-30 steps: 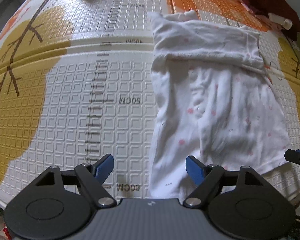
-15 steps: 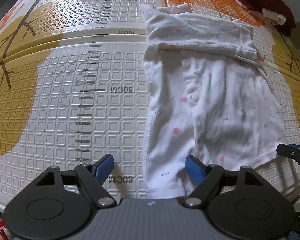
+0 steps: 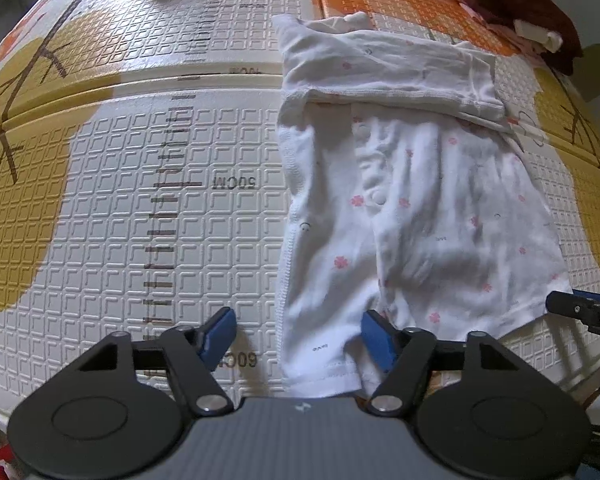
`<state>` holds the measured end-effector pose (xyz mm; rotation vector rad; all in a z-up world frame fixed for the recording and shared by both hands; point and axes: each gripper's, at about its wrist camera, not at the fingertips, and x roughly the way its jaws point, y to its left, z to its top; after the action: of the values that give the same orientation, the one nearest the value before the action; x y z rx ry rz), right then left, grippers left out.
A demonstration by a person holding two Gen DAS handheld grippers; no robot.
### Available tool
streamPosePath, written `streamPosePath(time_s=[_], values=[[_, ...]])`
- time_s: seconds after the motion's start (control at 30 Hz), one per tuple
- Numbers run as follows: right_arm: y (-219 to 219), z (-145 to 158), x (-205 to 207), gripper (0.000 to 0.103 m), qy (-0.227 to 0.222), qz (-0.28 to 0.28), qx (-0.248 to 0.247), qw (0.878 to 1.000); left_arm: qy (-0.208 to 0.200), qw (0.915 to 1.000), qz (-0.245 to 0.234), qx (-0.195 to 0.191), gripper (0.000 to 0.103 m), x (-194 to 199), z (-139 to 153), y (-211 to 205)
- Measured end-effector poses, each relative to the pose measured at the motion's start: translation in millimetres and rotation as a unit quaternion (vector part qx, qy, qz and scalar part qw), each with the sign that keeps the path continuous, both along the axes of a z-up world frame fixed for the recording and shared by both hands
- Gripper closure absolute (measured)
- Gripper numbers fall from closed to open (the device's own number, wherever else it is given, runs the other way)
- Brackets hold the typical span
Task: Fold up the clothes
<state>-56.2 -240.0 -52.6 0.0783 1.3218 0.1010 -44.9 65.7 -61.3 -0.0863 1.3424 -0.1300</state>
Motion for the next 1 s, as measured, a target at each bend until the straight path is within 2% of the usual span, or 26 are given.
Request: streamPosePath(time_s=[0.17,0.27,0.33,0.37,0.43,0.53,1.0], values=[[2.2,1.0,-2.2,0.091,0.004,0.008,0.018,1.0,0.0,1.0,-0.007,-0.006,0.049,-2.1,1.5,-2.6],[3.4,1.0,-4.0,0.094,0.005,0.011,0.026,1.0,0.001,0.9999,-0.01,-0.013,0.059,-3.1,2.9,-3.4],[3.1,1.9,-4.8,0.095,0.002,0.012,0.028,1.0,0.004,0.9997,-0.01,-0.022,0.074,-3.7,3.5,-3.3],[2.8,2.4,-5.1,0.095,0.0,0.012,0.03,0.999,0.005,0.9996,-0.008,-0.025,0.075,-4.3,3.8,-2.9],[2.2,4.2,-5.8,0.095,-0.003,0.012,0.034,0.999,0.009,0.9995,-0.006,-0.031,0.085,-5.2,4.0,-1.7],[1.9,7.7,-6.6,0.096,-0.004,0.015,0.04,0.999,0.017,0.9989,-0.004,-0.042,0.087,-6.6,3.2,0.2],[-7.7,8.8,-24.0,0.096,0.026,0.025,0.051,0.998,0.051,0.9975,-0.029,-0.039,0.087,-20.2,4.7,0.6]])
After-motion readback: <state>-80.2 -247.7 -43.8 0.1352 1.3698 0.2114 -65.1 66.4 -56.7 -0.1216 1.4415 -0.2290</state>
